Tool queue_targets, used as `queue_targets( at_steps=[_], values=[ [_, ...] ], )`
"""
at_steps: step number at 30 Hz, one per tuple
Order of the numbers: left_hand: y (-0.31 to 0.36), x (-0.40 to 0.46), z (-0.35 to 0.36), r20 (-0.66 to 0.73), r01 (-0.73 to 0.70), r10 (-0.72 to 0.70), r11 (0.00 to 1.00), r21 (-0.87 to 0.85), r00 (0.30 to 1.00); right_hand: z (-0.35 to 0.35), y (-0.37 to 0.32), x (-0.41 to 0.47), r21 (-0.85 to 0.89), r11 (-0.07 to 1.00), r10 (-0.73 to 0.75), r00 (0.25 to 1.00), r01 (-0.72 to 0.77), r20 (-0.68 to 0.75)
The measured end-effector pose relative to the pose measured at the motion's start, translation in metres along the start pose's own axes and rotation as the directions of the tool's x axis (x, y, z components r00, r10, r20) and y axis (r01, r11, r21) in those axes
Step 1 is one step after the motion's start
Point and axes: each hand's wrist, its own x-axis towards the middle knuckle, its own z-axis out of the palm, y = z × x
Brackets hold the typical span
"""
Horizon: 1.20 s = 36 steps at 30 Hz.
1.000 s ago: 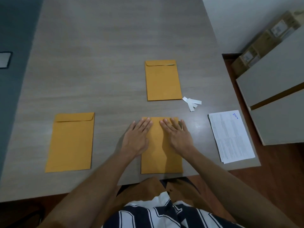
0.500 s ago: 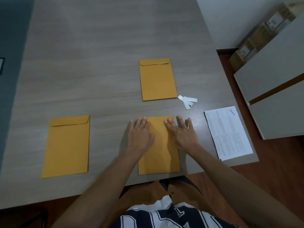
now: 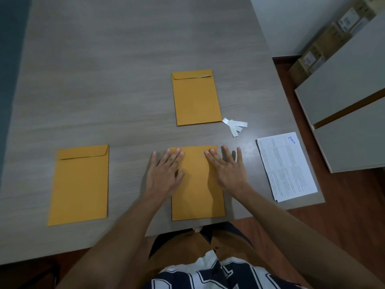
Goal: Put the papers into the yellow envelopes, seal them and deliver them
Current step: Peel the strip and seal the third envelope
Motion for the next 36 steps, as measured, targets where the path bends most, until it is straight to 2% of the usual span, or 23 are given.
queue_targets(
  at_steps=[4, 7, 11, 14, 21, 25, 36],
  values=[
    [0.006, 0.000, 0.000, 0.018, 0.021, -0.020, 0.998, -0.052, 1.000, -0.002, -0.009, 0.002, 0.030, 0.999, 0.016, 1.000, -0.016, -0.002],
    [0.006, -0.001, -0.001, 0.033, 0.008, -0.007, 0.999, -0.036, 0.999, -0.008, -0.027, 0.007, 0.128, 0.992, 0.020, 0.999, -0.014, -0.047],
    [0.005, -0.001, -0.001, 0.030, 0.009, -0.007, 0.999, -0.044, 1.000, -0.012, -0.046, 0.019, 0.289, 0.946, -0.111, 0.985, 0.146, -0.132],
    [0.005, -0.001, 0.000, 0.031, 0.004, -0.003, 1.000, -0.015, 1.000, -0.007, -0.047, 0.026, 0.241, 0.954, -0.156, 0.983, 0.177, -0.101],
    [0.001, -0.001, -0.001, 0.016, -0.011, 0.011, 1.000, 0.015, 1.000, 0.004, -0.025, 0.018, 0.185, 0.972, -0.124, 0.984, 0.146, -0.128],
    [0.001, 0.000, 0.000, 0.035, -0.012, 0.012, 1.000, 0.007, 0.999, 0.008, -0.011, 0.012, 0.226, 0.969, -0.077, 0.989, 0.103, -0.123],
    [0.016, 0.012, -0.013, -0.073, -0.011, 0.007, 0.998, -0.058, 0.997, 0.011, -0.005, 0.008, 0.271, 0.960, -0.038, 0.990, 0.073, -0.134]
  ],
)
